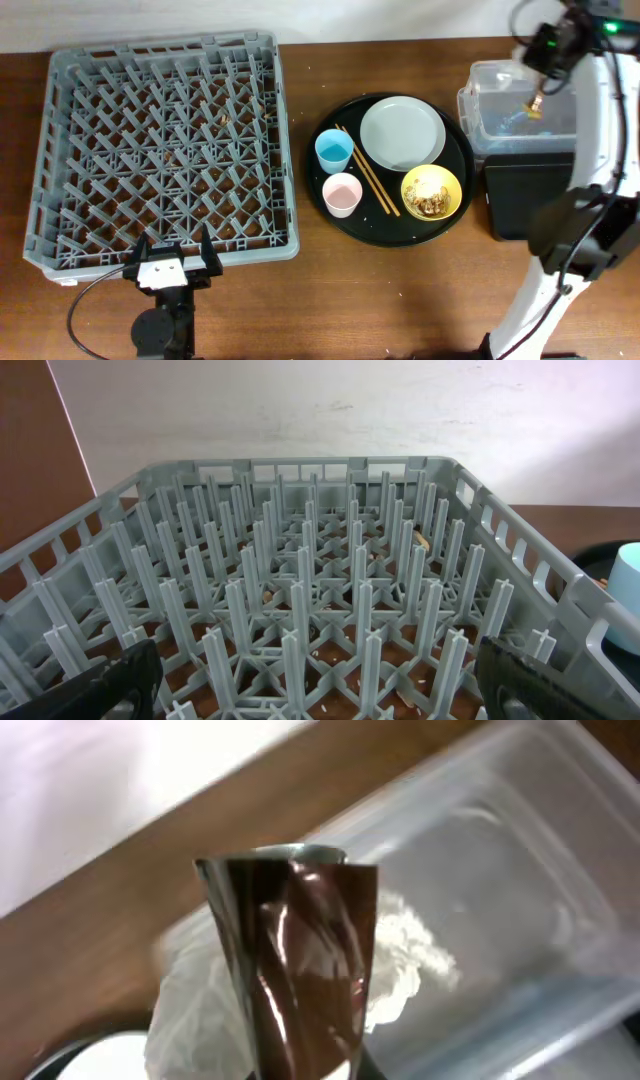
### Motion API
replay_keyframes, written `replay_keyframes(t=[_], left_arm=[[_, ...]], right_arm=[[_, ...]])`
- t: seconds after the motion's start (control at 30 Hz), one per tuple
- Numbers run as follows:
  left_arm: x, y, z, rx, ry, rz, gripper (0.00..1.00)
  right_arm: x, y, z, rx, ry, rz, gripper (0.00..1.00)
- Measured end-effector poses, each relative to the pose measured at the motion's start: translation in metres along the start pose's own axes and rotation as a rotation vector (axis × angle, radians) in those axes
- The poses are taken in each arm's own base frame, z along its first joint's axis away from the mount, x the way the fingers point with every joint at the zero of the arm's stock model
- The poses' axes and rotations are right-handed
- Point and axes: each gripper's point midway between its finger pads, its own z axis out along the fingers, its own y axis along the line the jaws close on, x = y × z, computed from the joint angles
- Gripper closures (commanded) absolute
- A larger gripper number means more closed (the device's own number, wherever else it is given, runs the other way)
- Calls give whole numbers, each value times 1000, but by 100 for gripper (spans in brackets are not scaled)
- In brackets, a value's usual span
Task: Sort waste into correct bins and load items into the dishwasher rack
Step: 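Grasp the brown wrapper and tissue with the right gripper, drop into clear bin, then grasp the yellow bowl with the right gripper and tip food onto black tray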
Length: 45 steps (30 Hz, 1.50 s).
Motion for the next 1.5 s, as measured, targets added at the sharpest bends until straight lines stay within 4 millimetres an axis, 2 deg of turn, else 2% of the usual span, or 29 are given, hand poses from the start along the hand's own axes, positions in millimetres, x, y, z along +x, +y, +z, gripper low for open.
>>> replay_keyframes(t=[0.03, 0.1, 0.13, 0.2, 0.27, 0.3, 0.33, 0.37, 0.4, 0.43, 0.5, 0.53, 0.57, 0.6, 0.63, 0.7, 0.73, 0.83, 0.9, 0.97, 1.1, 1.17, 1.23, 1.27, 1.3, 1.33, 1.4, 1.47, 1.5], left_arm=[[0, 0, 0, 0, 0, 0, 1], [0, 0, 0, 0, 0, 0, 1], [0, 0, 0, 0, 0, 0, 1], [0, 0, 0, 0, 0, 0, 1], [0, 0, 0, 0, 0, 0, 1], [0, 0, 0, 0, 0, 0, 1], [0, 0, 0, 0, 0, 0, 1], [0, 0, 0, 0, 2, 0, 1], [0, 0, 0, 0, 0, 0, 1], [-1, 0, 0, 0, -2, 0, 1], [0, 0, 0, 0, -1, 0, 1], [0, 0, 0, 0, -1, 0, 1], [0, 0, 0, 0, -1, 0, 1], [0, 0, 0, 0, 0, 0, 1], [0, 0, 0, 0, -1, 0, 1], [0, 0, 0, 0, 0, 0, 1], [0, 0, 0, 0, -1, 0, 1], [0, 0, 0, 0, -1, 0, 1], [0, 0, 0, 0, 0, 0, 1], [0, 0, 0, 0, 0, 0, 1], [0, 0, 0, 0, 0, 0, 1], [0, 0, 0, 0, 0, 0, 1], [0, 0, 0, 0, -1, 0, 1], [0, 0, 0, 0, -1, 0, 1], [0, 0, 0, 0, 0, 0, 1], [0, 0, 0, 0, -1, 0, 1], [0, 0, 0, 0, 0, 0, 1], [0, 0, 0, 1, 0, 0, 1], [0, 0, 0, 1, 0, 0, 1]], right_arm=[[-8, -14, 9, 12, -28, 51, 93], [-7, -34, 45, 33, -40, 127, 38], [-2, -35, 59, 33, -36, 124, 20], [8, -35, 78, 34, -20, 129, 1], [9, -32, 78, 16, -12, 104, 1], [21, -24, 75, -32, 47, 54, 9], [43, -8, 54, -137, 159, -11, 11], [49, 1, 37, -185, 189, -35, 13], [57, 11, 6, -239, 224, -58, 16], [67, 30, -46, -305, 243, -92, 20], [103, 66, -105, -365, 316, -189, 23], [121, 80, -113, -368, 358, -235, 23], [158, 104, -115, -336, 441, -319, 25], [170, 109, -113, -314, 462, -341, 26], [209, 119, -100, -250, 534, -391, 29], [243, 124, -76, -213, 573, -424, 33], [276, 124, -59, -192, 618, -458, 35], [341, 124, -23, -180, 649, -566, 49], [361, 112, -6, -148, 642, -605, 59], [364, 104, 1, -120, 628, -616, 95], [356, 97, 2, -72, 595, -639, 96], [344, 94, -17, -62, 613, -643, 96], [290, 98, -59, -121, 506, -573, 96], [247, 85, -87, -190, 412, -493, 96], [233, 76, -95, -206, 384, -464, 96], [205, 49, -106, -264, 349, -381, 96], [172, 2, -100, -409, 336, -238, 96], [156, -17, -96, -539, 279, -162, 96], [148, -49, -81, -606, 234, -50, 96]])
